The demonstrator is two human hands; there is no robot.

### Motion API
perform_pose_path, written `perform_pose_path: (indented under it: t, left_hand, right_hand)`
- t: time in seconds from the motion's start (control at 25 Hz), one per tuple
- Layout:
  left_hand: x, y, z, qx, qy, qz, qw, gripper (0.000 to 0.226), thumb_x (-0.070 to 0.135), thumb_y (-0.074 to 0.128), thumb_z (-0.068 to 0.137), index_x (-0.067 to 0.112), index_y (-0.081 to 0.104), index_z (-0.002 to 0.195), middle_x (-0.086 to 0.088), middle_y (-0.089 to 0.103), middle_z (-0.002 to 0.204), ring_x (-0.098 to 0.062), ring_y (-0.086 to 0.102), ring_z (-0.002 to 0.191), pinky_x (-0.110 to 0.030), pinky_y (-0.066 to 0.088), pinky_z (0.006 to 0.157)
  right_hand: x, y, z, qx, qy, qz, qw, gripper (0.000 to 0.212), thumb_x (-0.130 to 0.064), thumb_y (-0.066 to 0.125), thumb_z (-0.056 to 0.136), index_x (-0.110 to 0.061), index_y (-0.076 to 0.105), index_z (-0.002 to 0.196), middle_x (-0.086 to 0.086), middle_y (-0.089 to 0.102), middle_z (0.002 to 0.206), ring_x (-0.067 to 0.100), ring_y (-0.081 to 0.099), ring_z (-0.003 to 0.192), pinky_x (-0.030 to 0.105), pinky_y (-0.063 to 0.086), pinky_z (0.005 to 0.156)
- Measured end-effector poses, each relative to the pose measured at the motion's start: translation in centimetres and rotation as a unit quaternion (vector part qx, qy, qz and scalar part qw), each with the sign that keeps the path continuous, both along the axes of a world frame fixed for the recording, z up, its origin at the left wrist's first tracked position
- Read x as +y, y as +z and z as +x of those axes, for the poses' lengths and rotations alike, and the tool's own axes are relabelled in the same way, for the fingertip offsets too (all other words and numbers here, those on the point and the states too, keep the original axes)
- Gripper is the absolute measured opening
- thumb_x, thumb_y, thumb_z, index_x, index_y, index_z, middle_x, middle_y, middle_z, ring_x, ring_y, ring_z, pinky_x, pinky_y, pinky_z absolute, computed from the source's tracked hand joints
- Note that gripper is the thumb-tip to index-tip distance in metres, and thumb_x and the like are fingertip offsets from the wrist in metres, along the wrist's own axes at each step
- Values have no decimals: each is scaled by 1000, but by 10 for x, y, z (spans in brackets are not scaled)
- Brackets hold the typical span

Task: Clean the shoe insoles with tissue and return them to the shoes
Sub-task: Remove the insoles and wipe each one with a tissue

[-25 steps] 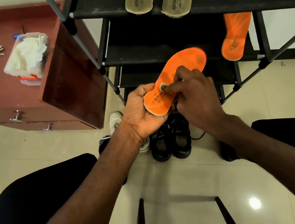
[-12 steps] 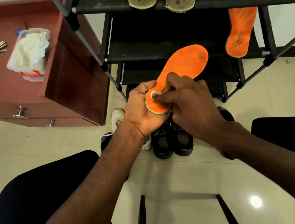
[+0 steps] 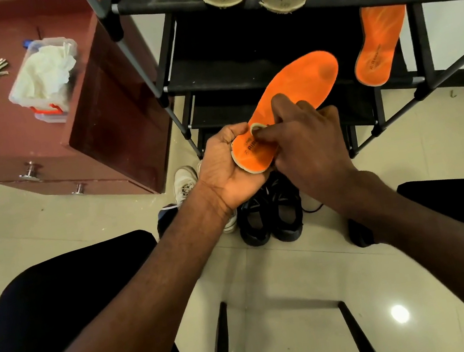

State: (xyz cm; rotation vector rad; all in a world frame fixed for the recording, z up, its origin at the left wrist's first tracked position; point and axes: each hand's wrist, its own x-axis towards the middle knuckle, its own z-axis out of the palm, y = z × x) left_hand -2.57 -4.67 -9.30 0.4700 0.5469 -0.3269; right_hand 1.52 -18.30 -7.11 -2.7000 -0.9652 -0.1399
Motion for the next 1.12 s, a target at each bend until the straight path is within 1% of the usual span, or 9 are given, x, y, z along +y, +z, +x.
perform_pose_path:
  t: [0.12,0.24,0.36,0.44,0.64,0.8,0.92,1.0,1.12]
  left_hand:
    - [3,-2,0,6,11,-9,1000,40,25,47,98,-1,60,125,-17,65,118,-27,63,110,-39,38,119]
    - [7,-5,0,17,20,-14,1000,39,28,39,105,-3,61,117,-16,66,108,-26,65,104,-39,34,121]
    - [3,-1,1,0,14,-11,1000,38,25,38,106,-2,63,117,-17,69,111,-26,67,105,-39,38,117]
    - [0,-2,0,2,11,-9,1000,39,24,39,105,-3,62,122,-18,68,116,-27,66,109,-38,37,121]
    - [7,-6,-2,19,14,-18,1000,41,29,40,105,-2,58,125,-18,67,112,-27,66,106,-38,36,121]
    - [4,-3,3,7,16,-17,1000,40,26,44,101,2,57,130,-16,65,120,-26,63,113,-38,32,124]
    - [9,-2,2,4,14,-37,999,48,28,51,96,0,52,135,-16,60,120,-27,54,124,-39,29,126]
    - [12,-3,1,4,14,-35,999,46,27,51,94,-3,56,129,-18,61,119,-28,56,121,-39,26,127]
    - [6,-3,2,0,15,-21,1000,44,26,49,95,0,57,130,-17,65,120,-27,62,111,-39,26,127]
  right_hand:
    - [3,2,-12,39,21,26,999,32,-6,71,81,-19,78,109,6,49,101,32,56,88,45,37,74]
    - [6,3,-23,71,84,78,991,36,-3,74,80,-19,80,111,2,44,93,29,54,85,43,35,69]
    - [0,2,-1,32,35,53,997,38,-5,73,81,-23,79,114,6,50,98,31,56,87,47,38,73]
    - [-2,1,1,42,7,51,998,39,-3,71,81,-22,79,115,3,45,95,31,56,87,46,38,73]
    - [-2,-1,-16,83,115,110,984,43,0,72,82,-23,78,118,-5,39,91,23,52,84,44,39,66]
    - [-2,-4,7,98,33,122,987,45,-1,67,85,-25,76,122,-1,42,92,25,53,86,51,47,73]
    - [5,-3,-11,128,106,154,974,43,-1,63,86,-23,77,120,-3,42,89,19,49,82,47,45,65]
    - [-2,-3,-12,120,132,146,973,45,0,66,84,-25,77,120,-4,41,89,18,47,81,45,42,64]
    - [-10,-6,5,93,60,119,987,45,-3,65,83,-28,78,118,-3,40,91,19,48,83,49,45,71]
